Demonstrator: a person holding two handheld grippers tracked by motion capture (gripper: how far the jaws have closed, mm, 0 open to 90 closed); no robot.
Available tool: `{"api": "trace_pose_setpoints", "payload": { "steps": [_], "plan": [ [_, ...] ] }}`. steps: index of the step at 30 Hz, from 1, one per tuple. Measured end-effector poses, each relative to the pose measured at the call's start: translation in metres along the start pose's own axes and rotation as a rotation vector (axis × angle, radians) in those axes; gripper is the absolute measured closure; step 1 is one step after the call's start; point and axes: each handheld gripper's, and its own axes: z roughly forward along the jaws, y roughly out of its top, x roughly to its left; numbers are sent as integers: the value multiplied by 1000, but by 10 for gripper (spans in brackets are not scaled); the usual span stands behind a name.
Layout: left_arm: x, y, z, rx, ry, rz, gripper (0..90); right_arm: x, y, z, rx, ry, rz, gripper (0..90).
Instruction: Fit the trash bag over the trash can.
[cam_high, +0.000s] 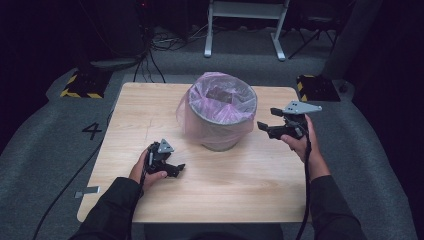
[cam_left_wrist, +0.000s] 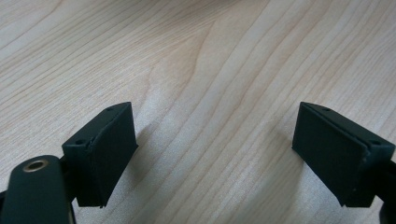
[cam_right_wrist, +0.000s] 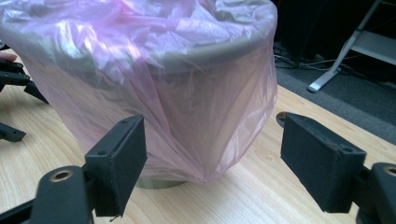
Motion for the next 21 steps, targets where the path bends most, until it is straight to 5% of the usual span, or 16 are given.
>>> {"api": "trace_pose_setpoints", "payload": {
  "steps": [13,21],
  "plan": [
    [-1,0,2,-8,0,-7,107,-8,14,14,-2,5,17,208],
    [-1,0,2,-9,1,-8,107,-4,22,15,37,14,-23,205]
  ]
}}
